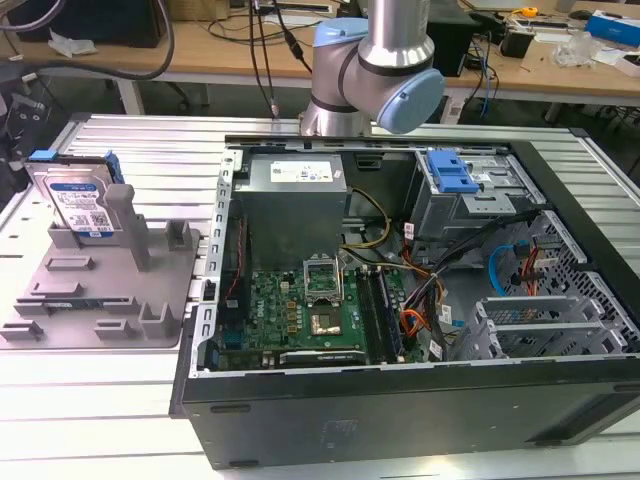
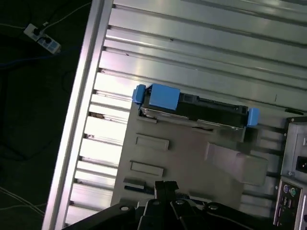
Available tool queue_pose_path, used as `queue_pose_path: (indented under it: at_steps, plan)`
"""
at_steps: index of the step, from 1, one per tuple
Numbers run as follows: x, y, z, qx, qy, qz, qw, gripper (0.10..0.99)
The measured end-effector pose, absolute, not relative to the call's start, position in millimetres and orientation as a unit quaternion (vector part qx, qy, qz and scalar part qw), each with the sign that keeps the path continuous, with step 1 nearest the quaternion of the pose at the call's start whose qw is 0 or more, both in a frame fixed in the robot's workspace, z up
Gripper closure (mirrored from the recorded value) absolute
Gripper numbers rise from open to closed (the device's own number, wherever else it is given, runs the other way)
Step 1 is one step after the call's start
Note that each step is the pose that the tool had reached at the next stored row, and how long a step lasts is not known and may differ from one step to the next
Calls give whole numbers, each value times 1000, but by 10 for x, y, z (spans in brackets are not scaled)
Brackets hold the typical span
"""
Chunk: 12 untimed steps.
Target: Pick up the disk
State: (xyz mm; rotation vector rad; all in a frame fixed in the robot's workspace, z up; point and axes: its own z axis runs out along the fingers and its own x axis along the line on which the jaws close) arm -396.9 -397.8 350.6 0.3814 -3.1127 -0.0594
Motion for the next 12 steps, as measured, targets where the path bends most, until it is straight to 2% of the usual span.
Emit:
queue_pose_path:
  at_steps: [12]
  plan:
    - [-3969, -3978, 3506, 280, -960, -18, 6, 980]
